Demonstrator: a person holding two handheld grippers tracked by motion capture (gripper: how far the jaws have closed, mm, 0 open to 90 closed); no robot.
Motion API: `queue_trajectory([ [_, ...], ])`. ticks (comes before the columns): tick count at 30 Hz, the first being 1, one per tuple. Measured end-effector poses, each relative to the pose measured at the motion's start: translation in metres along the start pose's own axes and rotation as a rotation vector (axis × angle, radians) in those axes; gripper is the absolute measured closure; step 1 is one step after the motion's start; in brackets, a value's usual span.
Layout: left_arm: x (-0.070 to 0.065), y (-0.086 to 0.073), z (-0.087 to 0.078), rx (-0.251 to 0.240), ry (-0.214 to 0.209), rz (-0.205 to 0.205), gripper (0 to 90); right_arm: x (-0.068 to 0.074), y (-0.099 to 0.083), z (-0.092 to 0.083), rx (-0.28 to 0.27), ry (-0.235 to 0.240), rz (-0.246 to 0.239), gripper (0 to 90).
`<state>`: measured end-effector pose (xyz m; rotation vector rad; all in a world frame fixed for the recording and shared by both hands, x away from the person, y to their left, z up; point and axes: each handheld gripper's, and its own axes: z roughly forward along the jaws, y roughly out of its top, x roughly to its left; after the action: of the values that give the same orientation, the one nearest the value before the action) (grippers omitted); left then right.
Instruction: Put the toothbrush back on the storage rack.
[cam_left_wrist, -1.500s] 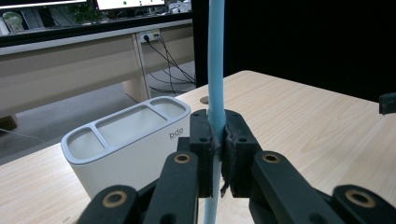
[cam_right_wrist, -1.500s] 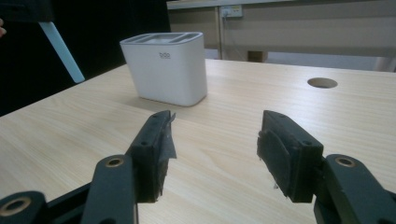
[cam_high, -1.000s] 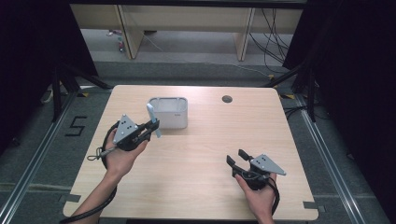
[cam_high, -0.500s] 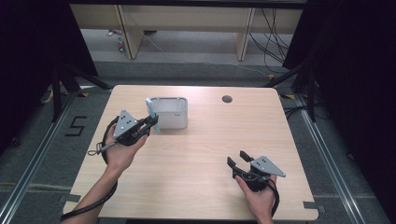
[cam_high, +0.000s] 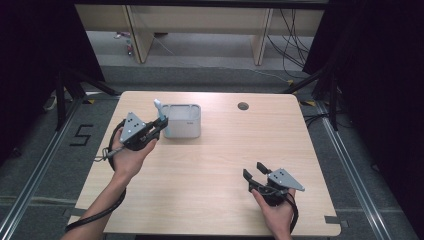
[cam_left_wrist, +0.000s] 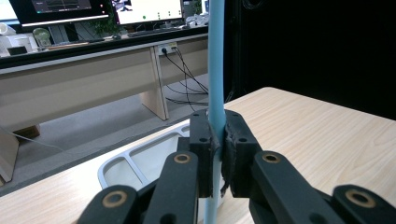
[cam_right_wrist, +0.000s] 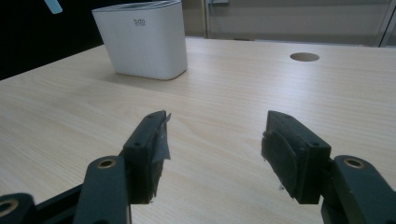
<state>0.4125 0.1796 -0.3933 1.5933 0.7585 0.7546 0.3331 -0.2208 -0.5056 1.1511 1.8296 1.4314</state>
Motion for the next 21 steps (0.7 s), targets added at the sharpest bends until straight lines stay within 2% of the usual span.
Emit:
queue_trajectory([
  [1,0.002,0.001,0.001,-0.012,-0.007,0.020,83.3,0.001,-0.001,0.002,-0.016,0.014,0.012,40.5],
  [2,0.002,0.002,0.002,-0.013,-0.005,0.015,83.3,0.002,-0.001,0.001,-0.002,0.021,0.038,40.4],
  [3,0.003,0.002,0.003,-0.015,-0.004,0.016,83.3,0.000,-0.002,0.001,-0.006,0.017,0.012,40.4],
  [4,0.003,0.003,0.003,-0.017,-0.002,0.015,83.3,0.000,-0.002,0.001,0.003,0.012,0.013,40.4],
  [5,0.004,0.003,0.004,-0.018,-0.003,0.013,83.3,0.002,-0.002,0.001,0.008,0.015,0.046,40.4],
  [6,0.004,0.004,0.004,-0.020,-0.001,0.014,83.3,0.003,-0.002,0.000,0.010,0.006,0.046,40.4],
  [7,0.005,0.005,0.005,-0.020,0.000,0.017,83.3,0.000,-0.003,0.001,-0.002,0.001,0.013,40.4],
  [8,0.004,0.005,0.004,-0.009,0.009,0.000,83.3,-0.001,-0.002,0.000,0.016,-0.003,-0.003,40.4],
  [9,0.003,0.005,0.005,-0.007,0.004,-0.009,83.3,0.001,-0.003,0.001,0.010,0.010,0.025,40.4],
  [10,0.004,0.006,0.006,-0.008,0.003,-0.010,83.3,0.001,-0.003,0.001,0.002,0.016,0.026,40.4],
  [12,0.007,0.008,0.008,-0.025,0.002,0.021,83.3,0.001,-0.004,0.002,-0.005,0.011,0.025,40.4],
  [14,0.007,0.009,0.008,-0.019,0.004,0.004,83.3,0.001,-0.005,0.002,-0.004,0.013,0.024,40.4],
  [15,0.007,0.009,0.008,-0.018,0.006,-0.012,83.3,-0.001,-0.004,0.002,-0.009,0.006,0.007,40.4],
  [16,0.008,0.010,0.008,-0.024,0.016,0.003,83.3,0.000,-0.005,0.002,-0.002,0.010,0.022,40.4],
  [17,0.009,0.011,0.009,-0.027,0.017,0.001,83.3,0.000,-0.005,0.001,0.002,0.020,0.025,40.4],
  [18,0.011,0.012,0.010,-0.036,0.010,0.015,83.3,0.000,-0.005,0.001,0.001,0.017,0.024,40.4],
  [19,0.011,0.012,0.009,-0.029,0.021,0.004,83.3,0.001,-0.005,0.000,0.010,0.006,0.045,40.4],
  [20,0.013,0.013,0.010,-0.039,0.015,0.016,83.3,0.001,-0.005,0.001,0.010,0.008,0.042,40.4],
  [21,0.013,0.014,0.010,-0.032,0.027,0.002,83.3,-0.001,-0.006,0.001,0.004,0.010,0.021,40.4],
])
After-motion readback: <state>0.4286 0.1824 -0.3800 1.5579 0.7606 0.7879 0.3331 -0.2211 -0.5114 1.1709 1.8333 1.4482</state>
